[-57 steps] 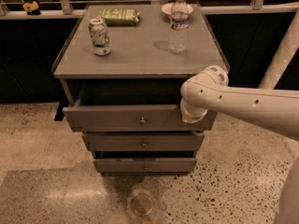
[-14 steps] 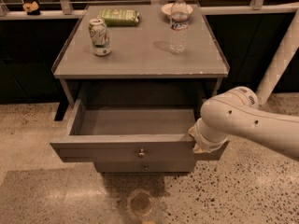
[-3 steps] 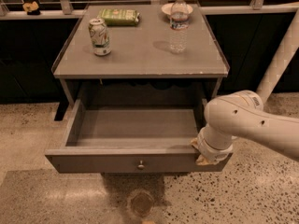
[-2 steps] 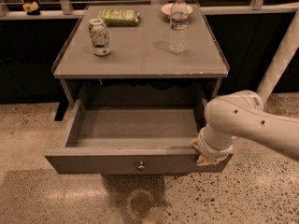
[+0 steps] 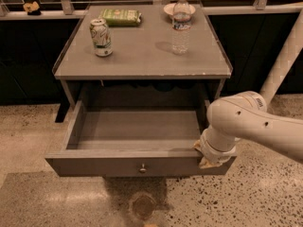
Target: Open top drawer
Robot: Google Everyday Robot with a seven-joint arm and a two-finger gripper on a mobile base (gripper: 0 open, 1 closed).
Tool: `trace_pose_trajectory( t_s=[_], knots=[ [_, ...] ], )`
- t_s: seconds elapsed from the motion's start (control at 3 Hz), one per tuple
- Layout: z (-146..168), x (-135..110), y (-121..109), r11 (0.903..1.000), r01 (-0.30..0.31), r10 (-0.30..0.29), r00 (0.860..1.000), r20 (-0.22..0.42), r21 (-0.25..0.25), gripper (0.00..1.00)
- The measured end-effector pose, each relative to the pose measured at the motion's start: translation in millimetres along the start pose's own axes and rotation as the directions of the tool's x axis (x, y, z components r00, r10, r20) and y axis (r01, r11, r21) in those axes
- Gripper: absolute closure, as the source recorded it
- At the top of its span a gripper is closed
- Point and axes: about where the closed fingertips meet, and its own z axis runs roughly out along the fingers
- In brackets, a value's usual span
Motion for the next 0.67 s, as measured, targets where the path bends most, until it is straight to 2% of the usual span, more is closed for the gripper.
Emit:
trace_pose_trajectory(
  t_s=[0.33,0.67],
  knots=[
    [0.0,0.0,0.0,1.0000,0.000,0.000,1.000,0.000,0.000,0.12],
    [0.0,0.0,0.1,1.0000,0.000,0.000,1.000,0.000,0.000,0.00]
  ],
)
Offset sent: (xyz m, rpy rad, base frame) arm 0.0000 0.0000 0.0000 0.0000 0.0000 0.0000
